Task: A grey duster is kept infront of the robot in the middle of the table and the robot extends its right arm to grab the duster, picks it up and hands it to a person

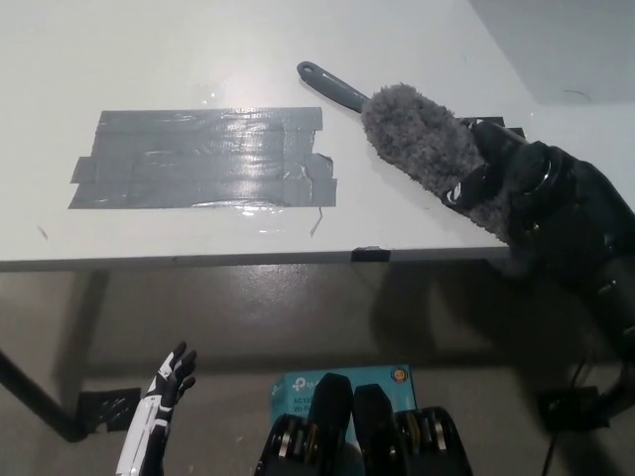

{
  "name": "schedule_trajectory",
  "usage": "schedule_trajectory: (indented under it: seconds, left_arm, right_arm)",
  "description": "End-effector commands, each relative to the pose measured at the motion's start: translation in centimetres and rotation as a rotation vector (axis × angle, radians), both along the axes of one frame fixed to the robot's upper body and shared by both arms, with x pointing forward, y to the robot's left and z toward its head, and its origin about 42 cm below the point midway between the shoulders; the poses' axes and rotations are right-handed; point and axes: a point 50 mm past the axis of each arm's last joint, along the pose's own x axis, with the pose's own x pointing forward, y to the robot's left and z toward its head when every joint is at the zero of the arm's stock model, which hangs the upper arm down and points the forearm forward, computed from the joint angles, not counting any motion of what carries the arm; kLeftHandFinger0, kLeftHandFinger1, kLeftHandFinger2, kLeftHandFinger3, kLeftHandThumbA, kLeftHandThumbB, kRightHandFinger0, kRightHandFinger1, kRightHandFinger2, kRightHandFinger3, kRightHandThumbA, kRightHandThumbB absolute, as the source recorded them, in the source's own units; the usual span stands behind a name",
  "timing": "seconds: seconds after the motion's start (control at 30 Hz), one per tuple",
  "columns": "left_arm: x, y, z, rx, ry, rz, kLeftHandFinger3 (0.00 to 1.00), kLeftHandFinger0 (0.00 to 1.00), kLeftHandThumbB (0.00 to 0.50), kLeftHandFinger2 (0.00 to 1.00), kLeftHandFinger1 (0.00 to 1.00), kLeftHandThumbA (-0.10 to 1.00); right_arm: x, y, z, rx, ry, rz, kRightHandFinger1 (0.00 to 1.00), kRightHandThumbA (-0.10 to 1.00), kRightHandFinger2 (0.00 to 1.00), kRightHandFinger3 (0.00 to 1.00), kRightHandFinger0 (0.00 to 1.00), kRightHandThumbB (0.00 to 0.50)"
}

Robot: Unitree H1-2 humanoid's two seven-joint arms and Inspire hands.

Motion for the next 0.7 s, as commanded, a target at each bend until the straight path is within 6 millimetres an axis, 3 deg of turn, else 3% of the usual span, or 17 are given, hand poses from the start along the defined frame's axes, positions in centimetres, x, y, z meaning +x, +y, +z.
schedule_trajectory:
  seconds: [0.0,0.03,0.07,0.1,0.13,0.2,0.23,0.3,0.33,0.37,0.43,0.47,0.5,0.53,0.57,0.63,0.67]
  left_arm:
    - [0.5,0.1,1.0,0.023,-0.065,-0.014,1.0,1.0,0.431,1.0,1.0,1.0]
    - [0.5,0.1,1.1,0.019,-0.066,-0.015,1.0,1.0,0.431,1.0,1.0,1.0]
    - [0.6,0.1,1.1,0.017,-0.067,-0.015,1.0,1.0,0.432,1.0,1.0,1.0]
    - [0.7,0.1,1.2,0.023,-0.07,-0.019,1.0,1.0,0.427,1.0,1.0,1.0]
    - [0.8,0.1,1.3,0.031,-0.072,-0.024,1.0,1.0,0.426,1.0,1.0,1.0]
    - [0.9,0.2,1.3,0.033,-0.072,-0.025,1.0,1.0,0.427,1.0,1.0,1.0]
    - [0.9,0.1,1.2,0.023,-0.071,-0.024,1.0,1.0,0.428,1.0,1.0,1.0]
    - [0.9,0.1,1.3,0.019,-0.073,-0.019,1.0,1.0,0.436,1.0,1.0,1.0]
    - [0.9,0.1,1.3,0.018,-0.075,-0.018,1.0,1.0,0.424,1.0,1.0,1.0]
    - [0.9,0.0,1.3,0.016,-0.076,-0.017,1.0,1.0,0.413,1.0,1.0,1.0]
    - [0.9,0.0,1.3,0.017,-0.076,-0.017,1.0,1.0,0.411,1.0,1.0,1.0]
    - [0.9,0.0,1.3,0.018,-0.076,-0.015,1.0,1.0,0.411,1.0,1.0,1.0]
    - [1.0,0.0,1.3,0.019,-0.075,-0.015,1.0,1.0,0.412,1.0,1.0,1.0]
    - [1.1,0.1,1.3,0.02,-0.075,-0.015,1.0,1.0,0.413,1.0,1.0,1.0]
    - [1.1,0.1,1.3,0.021,-0.074,-0.016,1.0,1.0,0.413,1.0,1.0,1.0]
    - [1.2,0.0,1.3,0.016,-0.075,-0.018,1.0,1.0,0.41,1.0,1.0,1.0]
    - [1.2,0.0,1.3,0.013,-0.075,-0.019,1.0,1.0,0.41,1.0,1.0,1.0]
  right_arm:
    - [0.5,-0.7,0.6,-0.047,0.028,-0.036,0.43,0.22,0.64,1.0,0.32,0.31]
    - [0.5,-0.8,0.4,-0.062,0.029,-0.035,0.34,0.15,0.56,1.0,0.2,0.302]
    - [0.4,-1.2,-0.2,-0.114,0.011,-0.028,0.74,-0.08,0.88,1.0,0.44,0.249]
    - [0.3,-1.6,-0.8,-0.138,-0.009,-0.035,0.65,-0.1,0.77,1.0,0.4,0.238]
    - [0.2,-1.9,-1.1,-0.136,-0.022,-0.038,0.45,-0.1,0.56,1.0,0.25,0.215]
    - [0.1,-2.1,-1.3,-0.127,-0.03,-0.043,0.46,-0.1,0.53,1.0,0.22,0.21]
    - [0.1,-2.3,-1.4,-0.119,-0.034,-0.041,0.51,-0.1,0.55,1.0,0.26,0.197]
    - [0.0,-2.5,-1.4,-0.09,-0.045,-0.036,0.79,-0.1,0.76,0.93,0.55,0.178]
    - [-0.1,-2.6,-1.3,-0.073,-0.05,-0.036,0.83,-0.1,0.78,0.89,0.6,0.176]
    - [-0.1,-2.7,-1.0,-0.044,-0.054,-0.039,0.84,-0.1,0.78,0.74,0.6,0.18]
    - [-0.1,-2.8,-0.8,-0.018,-0.063,-0.042,0.78,-0.1,0.74,0.67,0.53,0.197]
    - [-0.3,-2.8,-0.6,0.015,-0.076,-0.034,0.57,-0.1,0.53,0.5,0.34,0.202]
    - [-0.4,-2.7,-0.3,0.053,-0.082,-0.025,0.32,-0.1,0.36,0.44,0.08,0.205]
    - [-0.5,-2.7,0.1,0.092,-0.086,-0.012,0.3,-0.1,0.4,0.38,0.01,0.211]
    - [-0.6,-2.8,0.3,0.112,-0.089,-0.001,0.36,-0.1,0.5,0.38,0.01,0.211]
    - [-0.8,-2.9,0.6,0.161,-0.088,0.019,0.46,-0.1,0.71,0.43,0.03,0.225]
    - [-0.9,-3.0,0.7,0.174,-0.088,0.025,0.48,-0.1,0.76,0.46,0.04,0.227]
